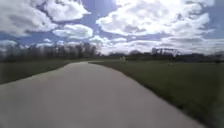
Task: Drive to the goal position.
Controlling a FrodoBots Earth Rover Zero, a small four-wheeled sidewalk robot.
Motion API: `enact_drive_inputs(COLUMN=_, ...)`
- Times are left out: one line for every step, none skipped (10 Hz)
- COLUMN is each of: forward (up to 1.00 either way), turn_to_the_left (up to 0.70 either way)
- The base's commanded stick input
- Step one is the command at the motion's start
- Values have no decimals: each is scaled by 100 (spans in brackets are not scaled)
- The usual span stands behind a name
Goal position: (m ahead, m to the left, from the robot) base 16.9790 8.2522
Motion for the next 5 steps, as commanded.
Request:
enact_drive_inputs(forward=100, turn_to_the_left=0)
enact_drive_inputs(forward=100, turn_to_the_left=0)
enact_drive_inputs(forward=100, turn_to_the_left=0)
enact_drive_inputs(forward=100, turn_to_the_left=0)
enact_drive_inputs(forward=100, turn_to_the_left=0)
